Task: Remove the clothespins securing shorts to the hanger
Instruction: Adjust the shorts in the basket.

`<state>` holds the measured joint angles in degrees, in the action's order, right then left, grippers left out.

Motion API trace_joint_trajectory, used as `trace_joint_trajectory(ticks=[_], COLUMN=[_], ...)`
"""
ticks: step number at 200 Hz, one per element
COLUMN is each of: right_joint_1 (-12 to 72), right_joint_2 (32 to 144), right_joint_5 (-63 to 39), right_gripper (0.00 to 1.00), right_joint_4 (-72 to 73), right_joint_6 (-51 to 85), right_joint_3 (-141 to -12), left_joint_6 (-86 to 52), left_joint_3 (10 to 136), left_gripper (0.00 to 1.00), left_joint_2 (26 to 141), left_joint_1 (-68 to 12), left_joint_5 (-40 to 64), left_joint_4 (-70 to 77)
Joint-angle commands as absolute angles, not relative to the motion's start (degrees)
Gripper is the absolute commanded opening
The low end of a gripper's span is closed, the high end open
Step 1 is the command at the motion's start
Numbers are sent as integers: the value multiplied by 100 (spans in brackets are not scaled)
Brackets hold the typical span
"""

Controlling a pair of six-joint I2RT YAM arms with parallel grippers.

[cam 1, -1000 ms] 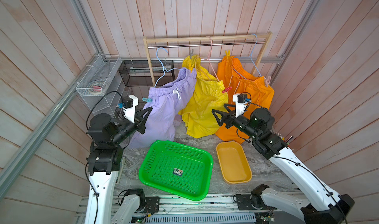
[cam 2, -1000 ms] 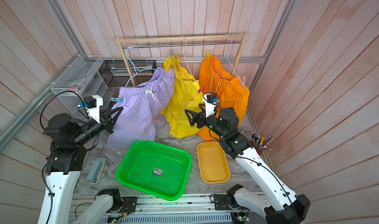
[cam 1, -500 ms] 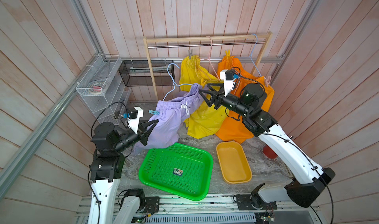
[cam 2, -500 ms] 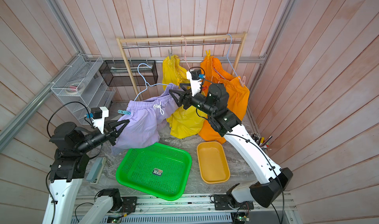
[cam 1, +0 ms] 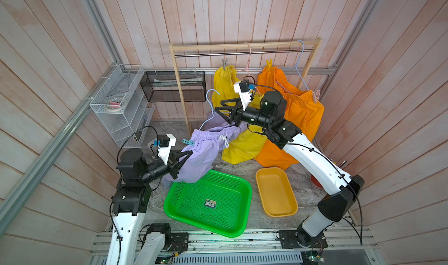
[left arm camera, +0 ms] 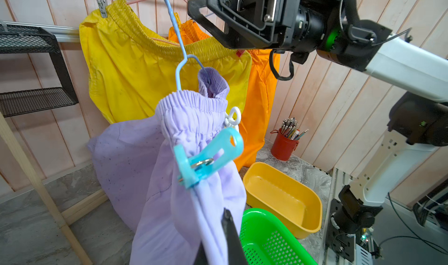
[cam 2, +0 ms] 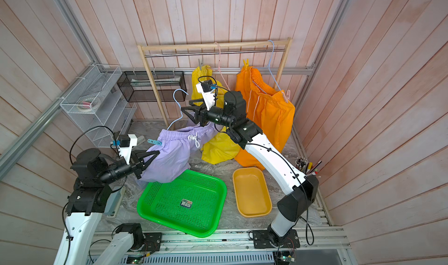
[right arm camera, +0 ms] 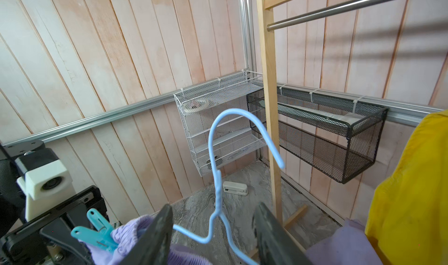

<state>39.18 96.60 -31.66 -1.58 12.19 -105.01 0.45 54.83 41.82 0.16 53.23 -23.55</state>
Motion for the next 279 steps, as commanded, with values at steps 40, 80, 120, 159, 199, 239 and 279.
trace_joint_trajectory(ticks=[40,80,120,159,199,239,279], right_joint_1=[4065,4122,4148,4149,4289,4766,5349], right_joint_2=[10224,10242,9926,9463,9203,9173,9268], right_joint_5=[-3368,-3255,-3031,-2873,-2946,-2826,-2478], right_gripper=[48,15,0,0,0,0,0], right_joint_4=[-586,-562,-170,412,462,-96,-698], right_joint_6=[979,896,903,1075,1124,709,185], right_joint_3=[-11120,-11016,-10603,-10111,-10282,-10985,-11833], left_joint_6=[158,193,134,-105,-219,-403,-404], left_joint_3=[5263,5194,5109,5093,5634,6447,7355], left_gripper=[0,0,4,27,19,13,12], left_joint_2=[3994,3981,3952,3912,4017,4267,4500], left_joint_1=[-88,-114,-120,-123,-124,-123,-123], left_joint_5=[5603,5568,5475,5236,4660,4560,4482], left_joint_4=[-1943,-1926,-1834,-1582,-1470,-1175,-1066])
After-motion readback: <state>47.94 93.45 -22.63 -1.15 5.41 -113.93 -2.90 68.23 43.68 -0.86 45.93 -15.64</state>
